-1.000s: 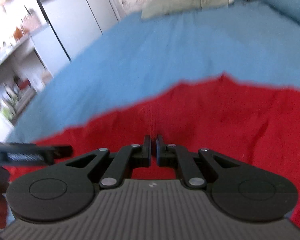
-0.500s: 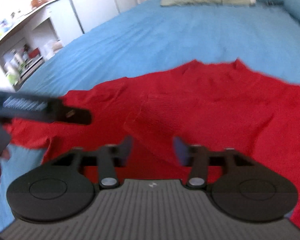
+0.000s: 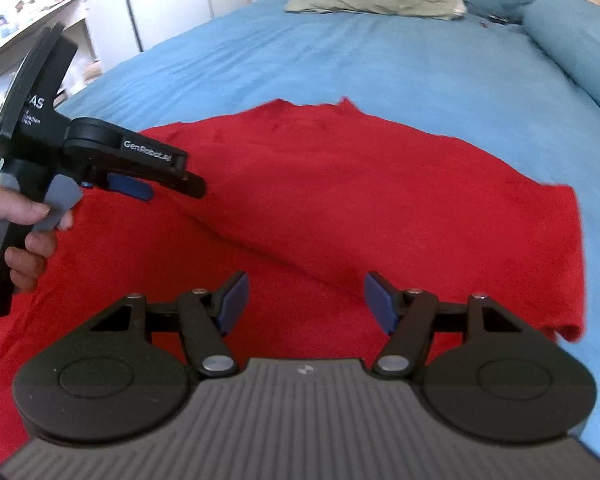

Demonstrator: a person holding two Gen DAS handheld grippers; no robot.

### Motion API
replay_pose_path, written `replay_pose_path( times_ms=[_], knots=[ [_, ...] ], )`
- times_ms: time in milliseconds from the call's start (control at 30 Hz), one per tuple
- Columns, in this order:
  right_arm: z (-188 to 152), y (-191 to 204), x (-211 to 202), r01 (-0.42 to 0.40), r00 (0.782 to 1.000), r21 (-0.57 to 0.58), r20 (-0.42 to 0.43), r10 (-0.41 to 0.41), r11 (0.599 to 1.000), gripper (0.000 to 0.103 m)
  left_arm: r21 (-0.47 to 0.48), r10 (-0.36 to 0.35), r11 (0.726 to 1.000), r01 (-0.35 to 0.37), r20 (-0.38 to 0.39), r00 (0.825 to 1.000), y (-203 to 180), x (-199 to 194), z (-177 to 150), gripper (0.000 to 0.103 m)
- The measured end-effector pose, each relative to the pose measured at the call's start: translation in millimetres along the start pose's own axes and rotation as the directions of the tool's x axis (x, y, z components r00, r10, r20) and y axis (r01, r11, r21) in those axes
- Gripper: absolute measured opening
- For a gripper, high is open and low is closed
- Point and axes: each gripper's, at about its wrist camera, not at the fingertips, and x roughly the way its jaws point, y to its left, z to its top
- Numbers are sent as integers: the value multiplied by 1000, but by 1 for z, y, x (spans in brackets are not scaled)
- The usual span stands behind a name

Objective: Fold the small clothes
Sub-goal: 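Carry the sleeve across the sweater body and release it with the right gripper, then grasp the other sleeve cuff with the left gripper and lift it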

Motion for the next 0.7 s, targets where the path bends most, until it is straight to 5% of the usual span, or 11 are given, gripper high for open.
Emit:
replay_pose_path(
  times_ms=[67, 100, 267, 500, 567, 700],
  knots=[
    [-4, -8, -5, 3, 1000, 25, 3, -3, 1000, 80, -9, 2, 1000, -2, 19, 1000, -2, -1, 1, 24],
    [-6, -11, -6, 2, 1000, 34, 3, -2, 999, 80, -10, -6, 1000, 6, 19, 1000, -3, -2, 3, 5],
    [-10, -11, -7, 6, 1000, 39, 1, -6, 999, 80, 13, 14, 1000, -16, 115, 993, -10, -26, 16, 5],
    [-10, -14, -7, 14, 1000, 80, -21, -12, 997, 81, 2, 105, 994, -112, 320, 942, 11, -79, 27, 5],
    [-11, -17, -6, 23, 1000, 94, -19, -21, 995, 82, -9, 143, 989, -149, 326, 934, 23, -79, 20, 5],
    [-12, -33, -3, 80, 997, 139, -20, -78, 987, 84, -44, 172, 985, -166, 257, 951, 47, -60, -3, 6]
  ],
)
